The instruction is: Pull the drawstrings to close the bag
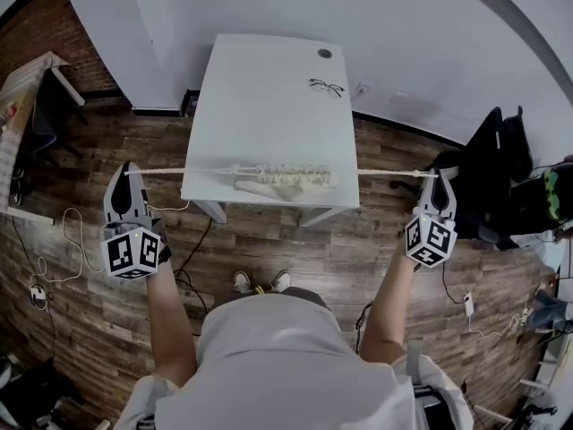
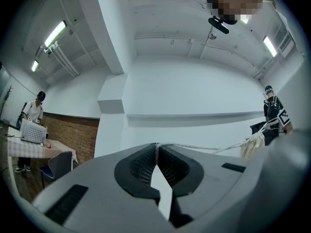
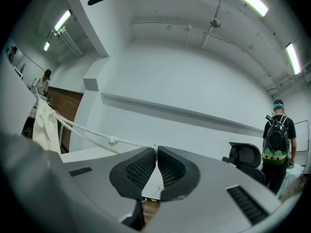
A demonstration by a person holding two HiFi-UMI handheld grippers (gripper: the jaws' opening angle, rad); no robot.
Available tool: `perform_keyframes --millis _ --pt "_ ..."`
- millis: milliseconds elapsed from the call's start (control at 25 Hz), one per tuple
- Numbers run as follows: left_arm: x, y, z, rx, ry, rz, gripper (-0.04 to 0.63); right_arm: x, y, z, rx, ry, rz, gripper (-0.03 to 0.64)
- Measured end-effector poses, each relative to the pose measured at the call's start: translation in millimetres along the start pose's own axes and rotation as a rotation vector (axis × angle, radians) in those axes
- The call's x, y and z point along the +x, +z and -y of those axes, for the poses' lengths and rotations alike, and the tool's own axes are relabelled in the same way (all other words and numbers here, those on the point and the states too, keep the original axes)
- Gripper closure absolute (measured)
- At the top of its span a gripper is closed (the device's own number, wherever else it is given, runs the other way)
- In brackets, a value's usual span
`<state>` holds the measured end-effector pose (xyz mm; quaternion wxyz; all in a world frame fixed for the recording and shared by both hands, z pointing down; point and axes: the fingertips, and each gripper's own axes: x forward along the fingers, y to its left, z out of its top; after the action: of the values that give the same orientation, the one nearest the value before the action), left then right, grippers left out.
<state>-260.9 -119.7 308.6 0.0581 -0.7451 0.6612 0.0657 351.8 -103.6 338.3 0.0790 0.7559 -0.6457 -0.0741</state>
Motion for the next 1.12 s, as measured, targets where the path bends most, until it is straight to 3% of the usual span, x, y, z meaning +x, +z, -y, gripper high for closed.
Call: perform_keyframes --millis 1120 --pt "42 -13 -16 -0.022 0.009 0.001 0.577 53 1 -11 0.025 0.020 0.010 0.574"
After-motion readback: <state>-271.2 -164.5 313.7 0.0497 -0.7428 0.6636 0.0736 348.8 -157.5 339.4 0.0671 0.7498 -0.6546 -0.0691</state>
